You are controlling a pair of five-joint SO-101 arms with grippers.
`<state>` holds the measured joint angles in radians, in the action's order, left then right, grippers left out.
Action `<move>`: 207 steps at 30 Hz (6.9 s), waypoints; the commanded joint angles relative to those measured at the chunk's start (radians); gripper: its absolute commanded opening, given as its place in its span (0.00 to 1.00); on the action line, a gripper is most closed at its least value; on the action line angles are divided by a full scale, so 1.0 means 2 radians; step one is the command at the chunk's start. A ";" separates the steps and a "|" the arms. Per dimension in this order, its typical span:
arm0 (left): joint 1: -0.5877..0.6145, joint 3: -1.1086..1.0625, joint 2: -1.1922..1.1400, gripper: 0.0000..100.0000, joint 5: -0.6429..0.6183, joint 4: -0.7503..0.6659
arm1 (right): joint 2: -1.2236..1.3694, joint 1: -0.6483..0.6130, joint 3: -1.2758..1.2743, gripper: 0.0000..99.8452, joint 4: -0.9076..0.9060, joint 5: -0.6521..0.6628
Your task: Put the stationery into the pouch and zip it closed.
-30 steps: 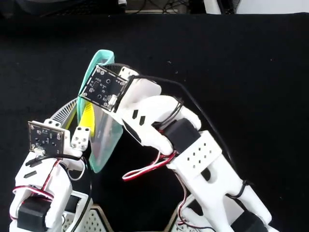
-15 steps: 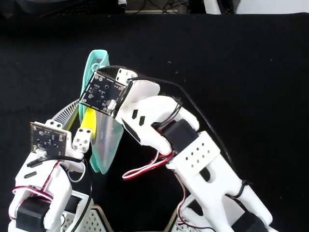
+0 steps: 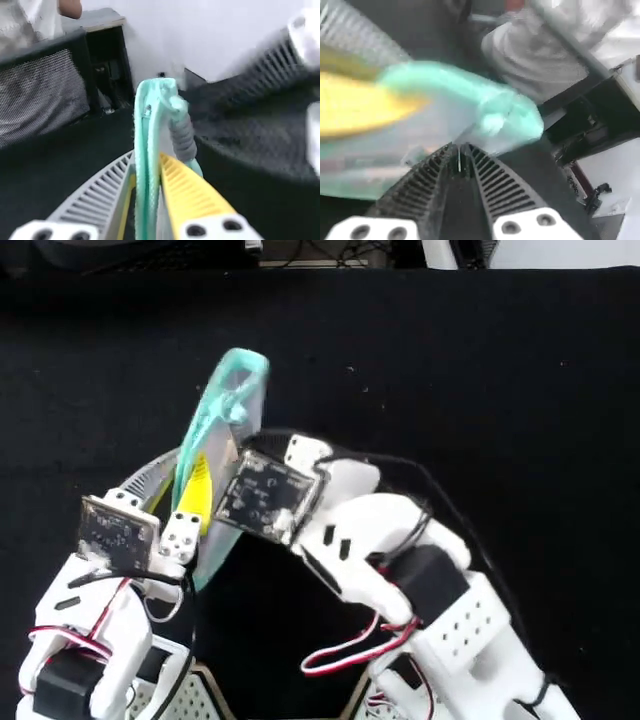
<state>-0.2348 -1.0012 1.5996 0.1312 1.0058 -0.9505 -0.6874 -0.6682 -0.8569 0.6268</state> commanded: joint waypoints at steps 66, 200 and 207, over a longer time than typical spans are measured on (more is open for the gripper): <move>0.000 -0.015 -0.004 0.03 0.002 0.011 | 0.100 -0.018 0.102 0.17 0.076 -0.077; -0.003 -0.015 -0.004 0.03 0.001 0.025 | 0.155 0.077 0.046 0.01 0.282 -0.133; -0.004 -0.025 -0.004 0.03 -0.002 0.025 | 0.155 0.093 0.047 0.01 0.290 -0.132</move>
<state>-0.2332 -1.0027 1.5996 0.1343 1.0242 -0.6421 -0.5738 -0.5915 -0.3230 0.3675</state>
